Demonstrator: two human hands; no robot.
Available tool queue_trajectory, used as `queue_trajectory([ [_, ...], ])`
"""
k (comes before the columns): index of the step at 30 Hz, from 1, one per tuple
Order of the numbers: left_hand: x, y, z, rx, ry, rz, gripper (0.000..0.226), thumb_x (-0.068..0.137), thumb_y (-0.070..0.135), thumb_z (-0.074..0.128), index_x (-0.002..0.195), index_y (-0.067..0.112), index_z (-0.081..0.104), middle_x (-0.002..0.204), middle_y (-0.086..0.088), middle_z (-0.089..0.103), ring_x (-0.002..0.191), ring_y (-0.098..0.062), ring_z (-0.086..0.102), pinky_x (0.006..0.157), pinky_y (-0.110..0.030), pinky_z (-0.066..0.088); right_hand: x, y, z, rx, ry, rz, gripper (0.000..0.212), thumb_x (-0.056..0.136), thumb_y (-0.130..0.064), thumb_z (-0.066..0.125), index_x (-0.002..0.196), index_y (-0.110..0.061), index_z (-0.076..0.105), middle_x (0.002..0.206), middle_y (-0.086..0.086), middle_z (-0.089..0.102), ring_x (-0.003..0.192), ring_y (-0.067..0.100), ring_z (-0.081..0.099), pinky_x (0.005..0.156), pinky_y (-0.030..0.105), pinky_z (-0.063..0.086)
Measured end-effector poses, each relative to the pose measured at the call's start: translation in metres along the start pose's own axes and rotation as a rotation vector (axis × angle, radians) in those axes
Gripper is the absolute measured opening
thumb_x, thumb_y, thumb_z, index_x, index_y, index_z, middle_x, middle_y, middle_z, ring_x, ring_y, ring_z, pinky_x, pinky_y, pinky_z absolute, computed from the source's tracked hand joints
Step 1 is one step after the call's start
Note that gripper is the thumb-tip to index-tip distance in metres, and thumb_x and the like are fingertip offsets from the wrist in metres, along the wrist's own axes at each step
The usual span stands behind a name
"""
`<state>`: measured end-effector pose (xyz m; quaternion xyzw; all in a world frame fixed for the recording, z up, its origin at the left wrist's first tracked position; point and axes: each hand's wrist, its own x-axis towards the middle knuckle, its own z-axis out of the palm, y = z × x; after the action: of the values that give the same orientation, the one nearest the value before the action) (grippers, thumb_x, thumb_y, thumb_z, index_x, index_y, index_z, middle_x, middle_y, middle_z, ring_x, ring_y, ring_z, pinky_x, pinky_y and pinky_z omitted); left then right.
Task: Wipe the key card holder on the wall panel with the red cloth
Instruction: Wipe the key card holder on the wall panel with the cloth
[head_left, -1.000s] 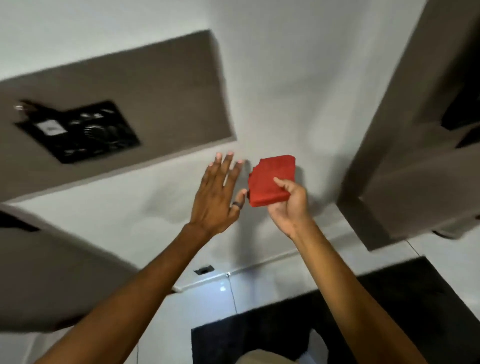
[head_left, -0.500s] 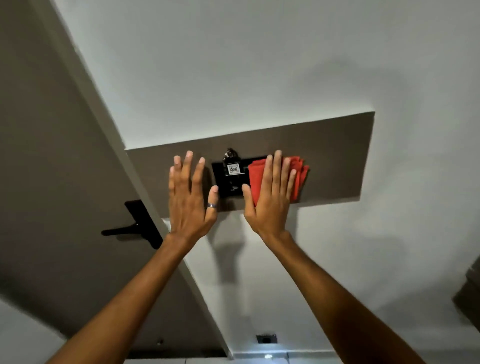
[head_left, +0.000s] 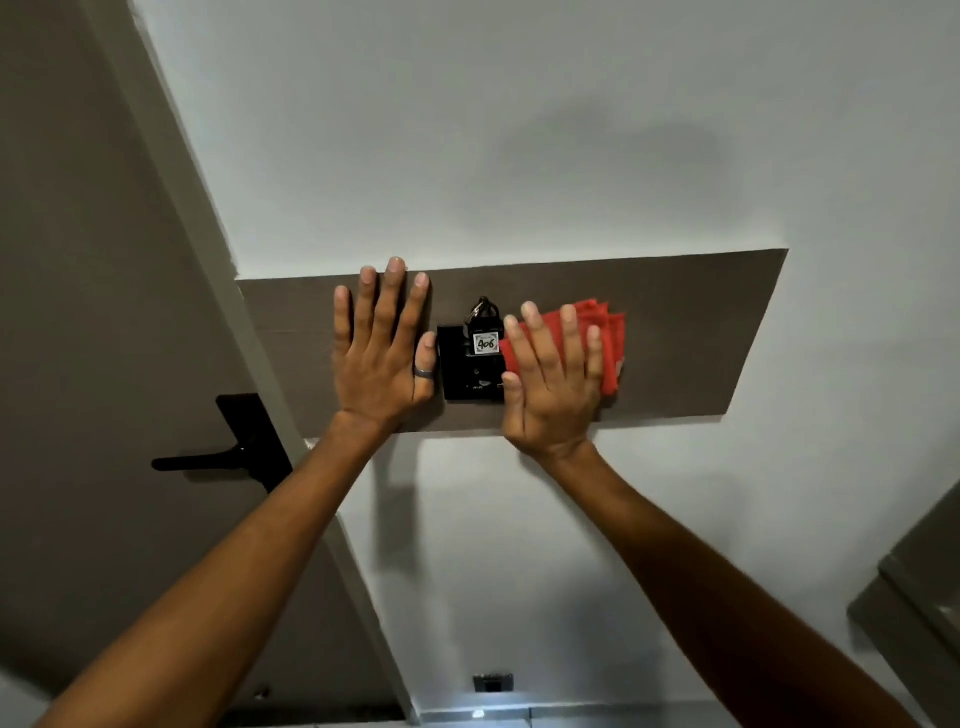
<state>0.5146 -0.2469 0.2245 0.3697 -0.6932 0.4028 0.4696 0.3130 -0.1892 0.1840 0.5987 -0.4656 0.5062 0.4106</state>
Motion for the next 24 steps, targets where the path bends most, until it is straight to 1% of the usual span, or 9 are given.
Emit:
queue_trajectory([
  [2, -0.003, -0.002, 0.001, 0.015, 0.012, 0.007, 0.061, 0.105, 0.034, 0.037, 0.16, 0.014, 0.023, 0.164, -0.011, 0.024, 0.158, -0.023, -0.001, 0.128, -0.048, 0.004, 0.007, 0.022, -0.003, -0.047, -0.005, -0.156, 0.05, 0.103, -0.031, 0.04, 0.148, -0.019, 0.058, 0.156, 0.005, 0.055, 0.152, 0.032, 0.042, 0.127, 0.05, 0.029],
  [6, -0.002, -0.001, 0.003, -0.007, 0.025, -0.017, 0.06, 0.105, 0.034, 0.037, 0.16, 0.015, 0.025, 0.163, -0.012, 0.032, 0.158, -0.023, 0.0, 0.128, -0.049, 0.007, 0.008, -0.002, 0.0, -0.033, -0.009, 0.122, 0.051, 0.106, -0.033, 0.037, 0.155, -0.02, 0.049, 0.162, 0.004, 0.048, 0.157, 0.032, 0.032, 0.134, 0.048, 0.014],
  [7, -0.002, -0.001, 0.004, -0.007, 0.022, -0.016, 0.059, 0.105, 0.034, 0.036, 0.16, 0.016, 0.025, 0.163, -0.013, 0.032, 0.158, -0.023, 0.0, 0.128, -0.049, 0.006, 0.001, -0.006, -0.001, -0.036, -0.008, 0.093, 0.052, 0.106, -0.034, 0.037, 0.155, -0.02, 0.049, 0.161, 0.004, 0.048, 0.155, 0.033, 0.034, 0.133, 0.048, 0.014],
  [10, 0.0, -0.003, 0.003, 0.004, 0.016, -0.021, 0.059, 0.105, 0.034, 0.037, 0.16, 0.016, 0.026, 0.163, -0.013, 0.033, 0.158, -0.023, 0.001, 0.129, -0.048, 0.004, 0.002, 0.025, -0.007, -0.027, -0.037, -0.19, 0.053, 0.104, -0.034, 0.038, 0.154, -0.019, 0.049, 0.161, 0.004, 0.046, 0.153, 0.033, 0.038, 0.131, 0.048, 0.02],
  [11, -0.001, -0.003, 0.002, 0.004, 0.024, -0.019, 0.059, 0.105, 0.033, 0.037, 0.16, 0.016, 0.027, 0.162, -0.014, 0.033, 0.158, -0.023, 0.001, 0.129, -0.047, 0.004, 0.006, 0.032, -0.007, -0.024, -0.031, -0.21, 0.054, 0.105, -0.034, 0.038, 0.156, -0.021, 0.047, 0.163, 0.004, 0.044, 0.155, 0.031, 0.037, 0.132, 0.047, 0.02],
  [15, -0.001, 0.003, 0.004, -0.042, 0.033, -0.047, 0.058, 0.106, 0.032, 0.036, 0.161, 0.018, 0.024, 0.168, -0.007, 0.02, 0.158, -0.023, 0.002, 0.129, -0.047, 0.004, 0.004, 0.004, 0.005, 0.096, 0.03, 0.13, 0.054, 0.106, -0.033, 0.044, 0.158, -0.015, 0.04, 0.167, 0.008, 0.037, 0.16, 0.027, 0.029, 0.134, 0.045, 0.015],
  [17, -0.001, 0.005, 0.006, -0.048, 0.042, -0.044, 0.059, 0.106, 0.032, 0.036, 0.161, 0.019, 0.022, 0.17, -0.002, 0.008, 0.158, -0.023, 0.001, 0.13, -0.047, 0.003, -0.008, 0.006, 0.006, 0.15, 0.061, 0.101, 0.051, 0.106, -0.035, 0.052, 0.15, -0.01, 0.047, 0.159, 0.014, 0.046, 0.16, 0.027, 0.029, 0.133, 0.046, 0.019],
  [21, -0.004, 0.005, 0.005, -0.034, 0.053, -0.046, 0.059, 0.105, 0.032, 0.037, 0.161, 0.018, 0.023, 0.171, 0.0, 0.003, 0.158, -0.023, 0.0, 0.13, -0.047, 0.003, -0.003, 0.051, -0.003, 0.056, 0.044, -0.185, 0.059, 0.099, -0.046, 0.065, 0.148, -0.014, 0.055, 0.154, 0.013, 0.053, 0.159, 0.03, 0.031, 0.132, 0.05, 0.023],
  [24, -0.003, 0.006, 0.006, -0.029, 0.062, -0.039, 0.059, 0.106, 0.032, 0.035, 0.162, 0.018, 0.02, 0.168, -0.001, 0.009, 0.158, -0.022, -0.001, 0.13, -0.045, 0.001, 0.005, 0.034, 0.007, 0.023, 0.076, -0.006, 0.062, 0.099, -0.051, 0.061, 0.153, -0.023, 0.051, 0.158, 0.01, 0.051, 0.158, 0.036, 0.031, 0.13, 0.058, 0.021],
])
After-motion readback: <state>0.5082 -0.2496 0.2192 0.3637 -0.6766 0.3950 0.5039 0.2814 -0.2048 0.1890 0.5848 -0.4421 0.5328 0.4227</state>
